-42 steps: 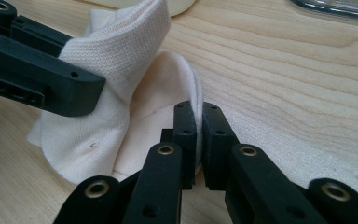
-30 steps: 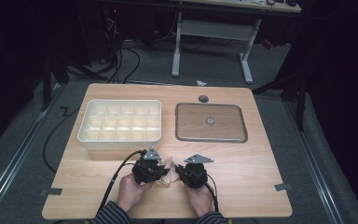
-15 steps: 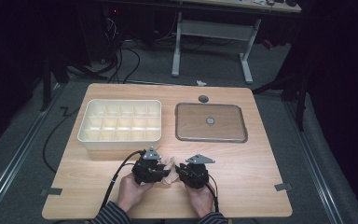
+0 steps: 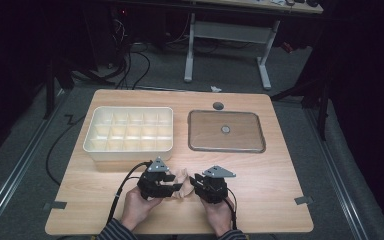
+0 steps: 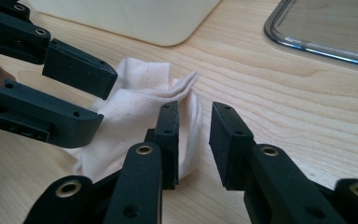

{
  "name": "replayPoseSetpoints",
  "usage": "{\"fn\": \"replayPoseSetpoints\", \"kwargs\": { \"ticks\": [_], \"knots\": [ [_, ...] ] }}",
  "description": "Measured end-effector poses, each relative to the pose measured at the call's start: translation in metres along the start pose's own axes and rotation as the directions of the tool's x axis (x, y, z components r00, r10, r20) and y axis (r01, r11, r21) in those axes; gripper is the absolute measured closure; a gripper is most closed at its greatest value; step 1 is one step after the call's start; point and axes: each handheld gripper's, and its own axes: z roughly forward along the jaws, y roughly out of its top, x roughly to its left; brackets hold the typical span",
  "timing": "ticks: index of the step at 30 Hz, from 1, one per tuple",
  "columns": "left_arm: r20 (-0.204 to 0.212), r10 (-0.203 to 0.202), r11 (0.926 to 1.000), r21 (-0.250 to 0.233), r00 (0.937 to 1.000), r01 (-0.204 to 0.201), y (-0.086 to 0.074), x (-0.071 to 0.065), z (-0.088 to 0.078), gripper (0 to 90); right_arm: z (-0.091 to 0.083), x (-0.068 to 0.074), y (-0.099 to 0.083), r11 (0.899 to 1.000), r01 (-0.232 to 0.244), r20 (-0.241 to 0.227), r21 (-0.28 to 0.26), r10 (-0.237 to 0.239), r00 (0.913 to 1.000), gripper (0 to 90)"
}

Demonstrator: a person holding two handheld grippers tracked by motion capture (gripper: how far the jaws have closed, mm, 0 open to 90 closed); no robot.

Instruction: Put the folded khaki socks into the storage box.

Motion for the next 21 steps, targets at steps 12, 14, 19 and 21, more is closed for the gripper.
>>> {"fn": "replayPoseSetpoints", "kwargs": {
  "ticks": [12, 14, 19, 21],
  "knots": [
    [-0.059, -0.143, 0.9886, -0.054, 0.9879, 0.140, -0.015, 0.004, -0.006, 50.1, -0.013, 0.015, 0.008, 0.999, 0.048, -0.021, -0.024, -0.049, 0.9986, 63.5],
    [-0.071, -0.181, 0.9820, -0.068, 0.9809, 0.176, -0.016, 0.004, -0.006, 49.1, -0.013, 0.018, 0.010, 0.998, 0.052, -0.020, -0.019, -0.053, 0.9984, 59.6],
    [-0.097, -0.253, 0.9659, -0.084, 0.9627, 0.245, -0.020, 0.008, -0.001, 46.4, -0.007, 0.025, 0.012, 0.998, 0.063, -0.016, 0.003, -0.063, 0.9979, 48.4],
    [-0.113, -0.238, 0.9705, -0.066, 0.9646, 0.232, -0.021, 0.013, 0.001, 45.5, -0.003, 0.029, 0.014, 0.997, 0.081, -0.003, 0.011, -0.081, 0.9967, 44.6]
  ]
}}
